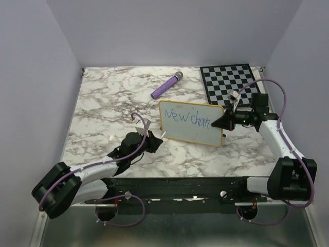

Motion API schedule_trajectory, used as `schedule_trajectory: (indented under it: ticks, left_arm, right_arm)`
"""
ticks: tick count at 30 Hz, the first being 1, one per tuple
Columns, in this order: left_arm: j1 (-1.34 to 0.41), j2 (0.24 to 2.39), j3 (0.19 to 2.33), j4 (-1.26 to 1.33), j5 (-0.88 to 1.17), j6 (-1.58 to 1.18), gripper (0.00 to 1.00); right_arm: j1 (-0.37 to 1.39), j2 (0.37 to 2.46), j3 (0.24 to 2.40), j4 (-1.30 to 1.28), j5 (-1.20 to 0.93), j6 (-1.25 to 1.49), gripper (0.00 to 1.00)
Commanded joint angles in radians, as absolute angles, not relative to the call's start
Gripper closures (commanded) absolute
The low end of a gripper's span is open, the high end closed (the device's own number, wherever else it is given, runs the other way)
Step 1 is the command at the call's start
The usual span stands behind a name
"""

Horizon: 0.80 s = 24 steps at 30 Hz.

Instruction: Write a sentence on the whiteboard

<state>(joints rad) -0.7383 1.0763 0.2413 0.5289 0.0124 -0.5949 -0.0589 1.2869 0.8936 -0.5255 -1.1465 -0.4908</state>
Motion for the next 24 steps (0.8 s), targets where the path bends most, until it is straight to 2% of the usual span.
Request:
schedule_trajectory:
  ticks: [1, 11, 24]
  left_arm:
    - [-0.732, 1.152, 0.322, 0.591, 0.041, -0.58, 1.0]
    - [-0.732, 1.285, 0.405, 0.626, 0.037, -0.578, 1.0]
    - [-0.732, 1.218, 0.357, 0.588, 0.015, -0.586, 1.0]
  right_arm:
    - [-0.057, 1.29, 0.911, -0.555, -1.161, -0.511, 0.99]
    - [-0.057, 1.289, 0.911, -0.554, -1.164, -0.509, 1.0]
    - [-0.057, 1.292, 0.911, -0.554, -1.163, -0.511, 0.99]
